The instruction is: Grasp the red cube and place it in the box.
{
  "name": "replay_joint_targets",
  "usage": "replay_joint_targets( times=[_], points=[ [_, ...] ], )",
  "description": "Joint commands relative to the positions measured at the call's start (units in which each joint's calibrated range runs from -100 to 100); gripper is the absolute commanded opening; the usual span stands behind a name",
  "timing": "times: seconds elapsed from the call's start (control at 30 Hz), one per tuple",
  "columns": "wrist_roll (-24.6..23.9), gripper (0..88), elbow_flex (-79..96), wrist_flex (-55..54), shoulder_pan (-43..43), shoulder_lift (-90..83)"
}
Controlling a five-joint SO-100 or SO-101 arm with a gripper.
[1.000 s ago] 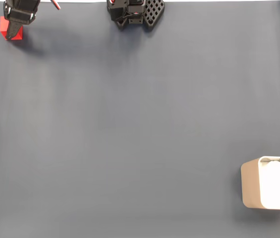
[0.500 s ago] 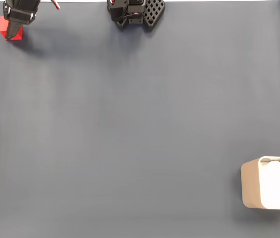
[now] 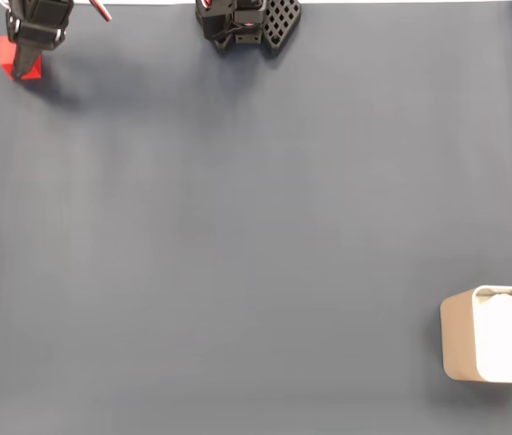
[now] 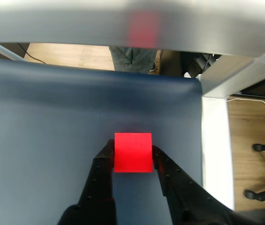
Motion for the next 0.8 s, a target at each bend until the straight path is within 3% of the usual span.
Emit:
replay_joint_targets(
  times=[0.0, 0.77],
  points=[
    [-0.05, 3.3, -3.79, 3.01, -2.32, -3.13],
    [-0.63, 3.2, -12.01, 20.30, -20.29, -16.91]
  ],
)
